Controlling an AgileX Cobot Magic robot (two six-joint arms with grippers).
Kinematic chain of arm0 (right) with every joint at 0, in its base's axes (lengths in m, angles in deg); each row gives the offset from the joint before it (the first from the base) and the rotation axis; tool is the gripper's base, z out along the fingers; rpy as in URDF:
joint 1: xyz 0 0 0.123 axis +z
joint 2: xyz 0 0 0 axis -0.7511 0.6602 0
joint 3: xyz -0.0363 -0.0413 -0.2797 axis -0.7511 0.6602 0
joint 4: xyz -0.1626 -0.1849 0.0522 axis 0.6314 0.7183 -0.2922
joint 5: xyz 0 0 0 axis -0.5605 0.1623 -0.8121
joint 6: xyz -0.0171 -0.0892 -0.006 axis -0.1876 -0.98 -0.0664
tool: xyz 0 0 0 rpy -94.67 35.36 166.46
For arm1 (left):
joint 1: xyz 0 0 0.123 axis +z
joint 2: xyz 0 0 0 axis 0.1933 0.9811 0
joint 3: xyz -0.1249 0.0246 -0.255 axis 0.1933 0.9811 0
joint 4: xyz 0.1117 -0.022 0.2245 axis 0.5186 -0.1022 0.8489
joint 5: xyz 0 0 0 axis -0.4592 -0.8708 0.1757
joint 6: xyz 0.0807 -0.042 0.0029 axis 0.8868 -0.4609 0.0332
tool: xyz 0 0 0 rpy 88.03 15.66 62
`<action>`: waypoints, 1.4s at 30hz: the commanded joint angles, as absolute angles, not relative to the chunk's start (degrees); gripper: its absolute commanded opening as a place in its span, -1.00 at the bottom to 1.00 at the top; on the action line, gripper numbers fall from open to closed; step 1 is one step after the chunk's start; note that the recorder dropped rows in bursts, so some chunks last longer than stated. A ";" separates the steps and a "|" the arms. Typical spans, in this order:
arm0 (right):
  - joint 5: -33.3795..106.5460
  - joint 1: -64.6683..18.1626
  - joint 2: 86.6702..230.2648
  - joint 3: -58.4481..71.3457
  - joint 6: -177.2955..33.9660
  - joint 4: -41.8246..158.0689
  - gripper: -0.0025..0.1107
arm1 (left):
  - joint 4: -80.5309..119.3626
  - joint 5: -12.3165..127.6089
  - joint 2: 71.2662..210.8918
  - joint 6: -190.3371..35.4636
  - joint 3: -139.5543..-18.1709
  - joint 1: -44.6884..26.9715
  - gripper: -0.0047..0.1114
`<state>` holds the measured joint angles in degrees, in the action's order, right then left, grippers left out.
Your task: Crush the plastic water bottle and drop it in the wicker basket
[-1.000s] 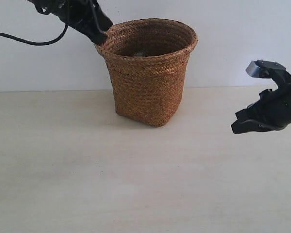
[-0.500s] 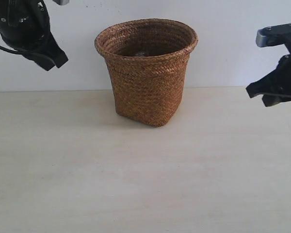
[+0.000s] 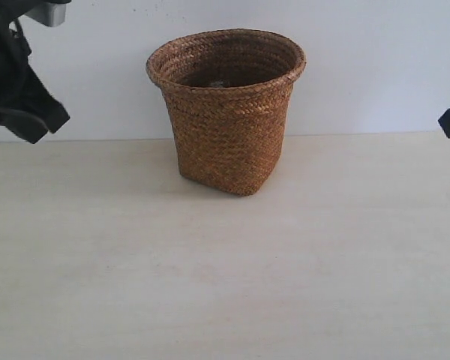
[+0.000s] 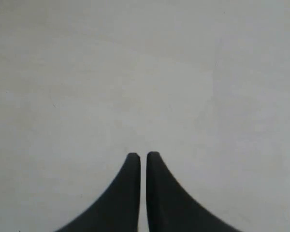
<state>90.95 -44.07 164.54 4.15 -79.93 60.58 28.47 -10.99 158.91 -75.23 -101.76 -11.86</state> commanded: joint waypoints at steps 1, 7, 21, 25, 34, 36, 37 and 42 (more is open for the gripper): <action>85.06 -44.09 157.20 10.46 -79.89 60.44 -0.96 | 27.09 -4.59 151.32 -76.98 -93.31 -11.85 -0.84; 74.65 -44.09 145.02 20.82 -78.78 60.44 -0.96 | 26.60 3.49 140.54 -79.38 -83.18 -11.85 -0.84; 58.11 -44.09 117.06 38.39 -76.84 60.22 -0.96 | 26.22 26.00 115.74 -82.50 -59.49 -11.85 -0.84; 55.24 -44.09 111.30 42.30 -76.84 60.22 -0.96 | 25.68 28.27 109.58 -83.69 -54.72 -11.85 -0.84; 50.79 -44.09 93.31 49.40 -73.81 59.95 -0.96 | 20.65 34.81 92.03 -83.69 -44.47 -11.85 -0.84; 49.86 -44.09 88.38 50.20 -73.81 59.62 -0.96 | 19.96 36.36 87.60 -83.69 -42.14 -11.85 -0.84; 49.61 -44.09 87.23 50.41 -73.81 59.26 -0.96 | 19.98 36.93 86.21 -83.69 -41.27 -11.85 -0.84; 47.90 -44.09 86.67 52.77 -73.92 55.55 -0.96 | 14.43 42.12 79.95 -83.69 -36.19 -11.85 -0.84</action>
<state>49.28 -44.07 87.02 51.49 -73.81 57.39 16.98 39.30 81.34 -82.92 -37.76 -11.86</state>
